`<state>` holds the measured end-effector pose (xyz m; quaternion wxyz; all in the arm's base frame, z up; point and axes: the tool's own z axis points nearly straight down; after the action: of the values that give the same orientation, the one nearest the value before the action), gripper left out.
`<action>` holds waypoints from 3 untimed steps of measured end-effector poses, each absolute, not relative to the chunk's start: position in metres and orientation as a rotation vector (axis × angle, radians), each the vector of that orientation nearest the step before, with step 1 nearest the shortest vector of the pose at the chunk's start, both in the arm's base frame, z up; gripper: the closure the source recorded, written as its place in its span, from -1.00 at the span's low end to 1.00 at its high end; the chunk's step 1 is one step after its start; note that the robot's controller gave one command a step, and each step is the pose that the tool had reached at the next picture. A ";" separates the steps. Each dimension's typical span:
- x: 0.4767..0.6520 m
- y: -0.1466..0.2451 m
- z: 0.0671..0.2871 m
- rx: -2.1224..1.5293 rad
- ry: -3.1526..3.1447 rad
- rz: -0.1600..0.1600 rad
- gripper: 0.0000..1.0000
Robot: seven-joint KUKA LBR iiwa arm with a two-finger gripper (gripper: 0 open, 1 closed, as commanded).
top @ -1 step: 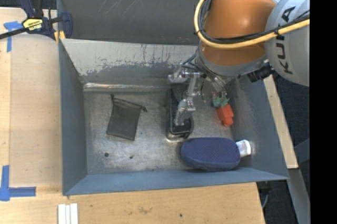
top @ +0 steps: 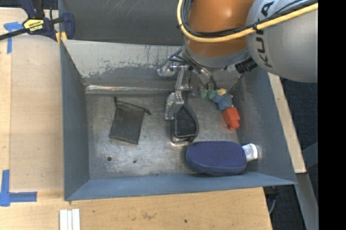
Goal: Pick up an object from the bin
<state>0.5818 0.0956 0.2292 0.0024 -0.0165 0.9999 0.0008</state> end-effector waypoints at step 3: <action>0.586 0.149 0.253 -0.013 3.129 0.004 1.00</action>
Offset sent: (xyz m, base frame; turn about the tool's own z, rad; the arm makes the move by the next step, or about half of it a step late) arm 0.0061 0.0568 -0.1148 0.0516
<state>0.5858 0.1491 0.2533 0.0064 -0.0042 1.0000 0.0014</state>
